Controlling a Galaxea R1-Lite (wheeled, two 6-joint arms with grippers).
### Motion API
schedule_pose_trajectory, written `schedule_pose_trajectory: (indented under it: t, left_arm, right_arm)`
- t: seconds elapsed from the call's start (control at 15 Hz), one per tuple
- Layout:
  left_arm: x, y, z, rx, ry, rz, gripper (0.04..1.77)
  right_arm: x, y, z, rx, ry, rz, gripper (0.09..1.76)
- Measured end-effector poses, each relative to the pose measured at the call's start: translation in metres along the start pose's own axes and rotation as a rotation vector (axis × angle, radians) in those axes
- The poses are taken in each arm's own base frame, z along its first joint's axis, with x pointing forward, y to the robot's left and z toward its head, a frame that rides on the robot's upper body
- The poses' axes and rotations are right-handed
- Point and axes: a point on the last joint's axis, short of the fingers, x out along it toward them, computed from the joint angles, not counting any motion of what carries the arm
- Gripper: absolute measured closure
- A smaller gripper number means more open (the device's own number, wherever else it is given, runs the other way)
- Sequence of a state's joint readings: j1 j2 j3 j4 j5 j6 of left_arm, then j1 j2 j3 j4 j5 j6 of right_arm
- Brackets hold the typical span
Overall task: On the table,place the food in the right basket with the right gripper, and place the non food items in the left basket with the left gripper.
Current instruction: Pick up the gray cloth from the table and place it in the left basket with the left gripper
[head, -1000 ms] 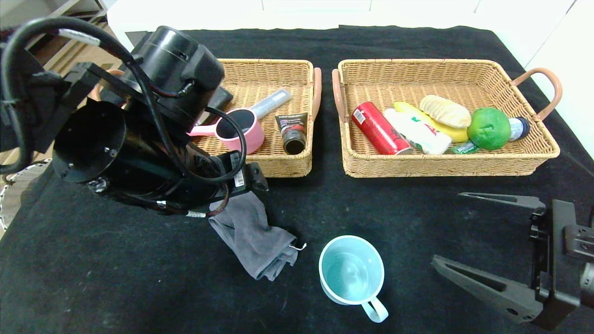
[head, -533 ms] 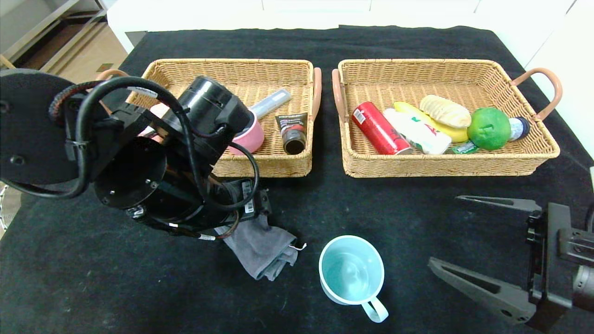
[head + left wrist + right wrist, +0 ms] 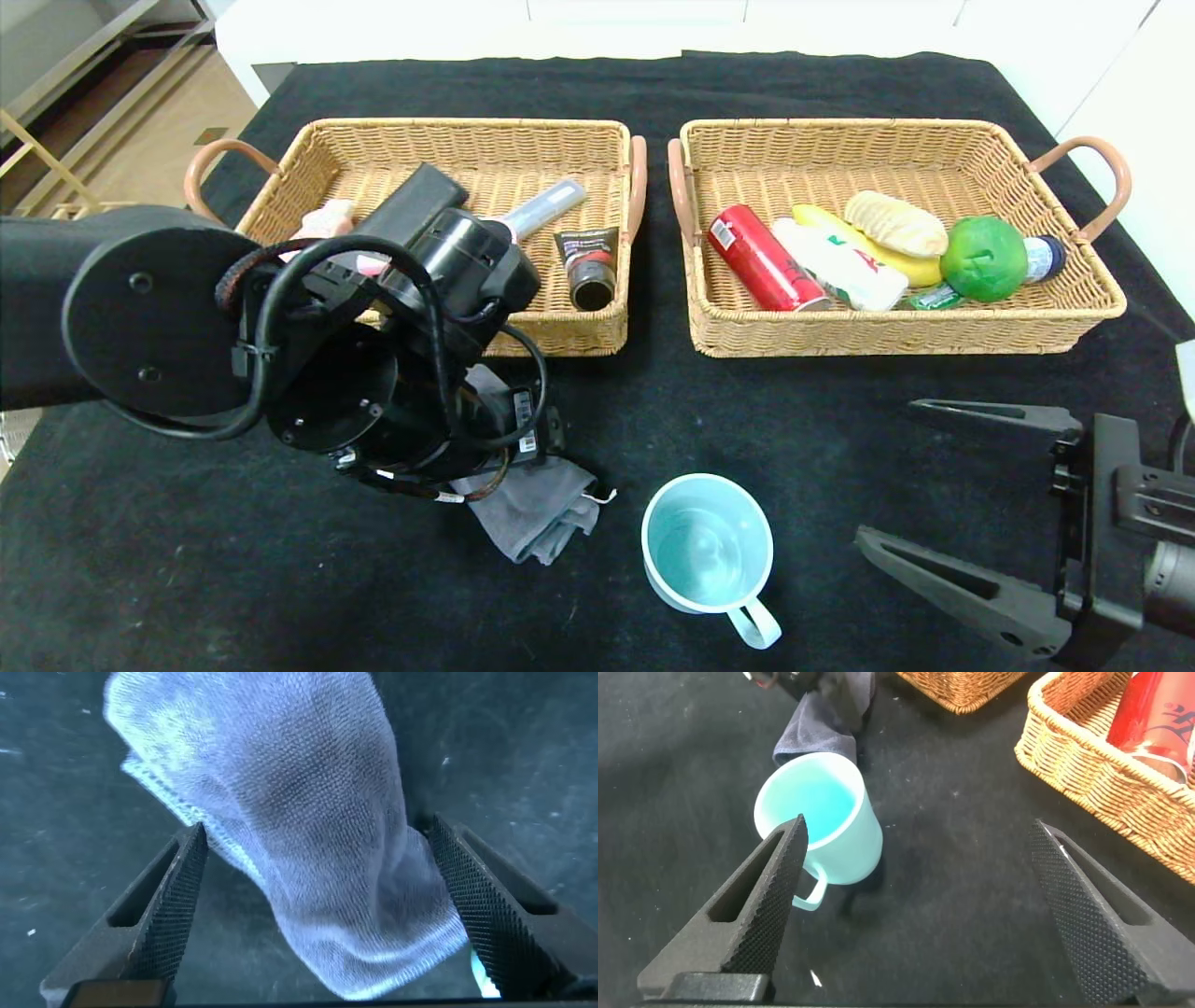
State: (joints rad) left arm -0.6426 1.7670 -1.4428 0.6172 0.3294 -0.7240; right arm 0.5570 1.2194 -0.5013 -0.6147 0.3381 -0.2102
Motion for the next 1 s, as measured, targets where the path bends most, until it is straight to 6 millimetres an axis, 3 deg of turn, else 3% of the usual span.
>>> schedule_pose_trajectory:
  t: [0.53, 0.8, 1.0]
  left_arm:
    - [0.0071, 0.0019, -0.0044, 0.007, 0.016, 0.023, 0.09]
    - [0.0070, 0.0017, -0.0048, 0.009, 0.018, 0.022, 0.69]
    - [0.0079, 0.0022, -0.0061, 0.011, 0.024, 0.024, 1.01]
  right_arm:
    - [0.0003, 0.0011, -0.0007, 0.001, 0.002, 0.006, 0.14]
    - [0.0006, 0.0015, -0.0013, 0.002, 0.005, 0.009, 0.14]
    - [0.0006, 0.0015, -0.0016, 0.002, 0.006, 0.009, 0.14]
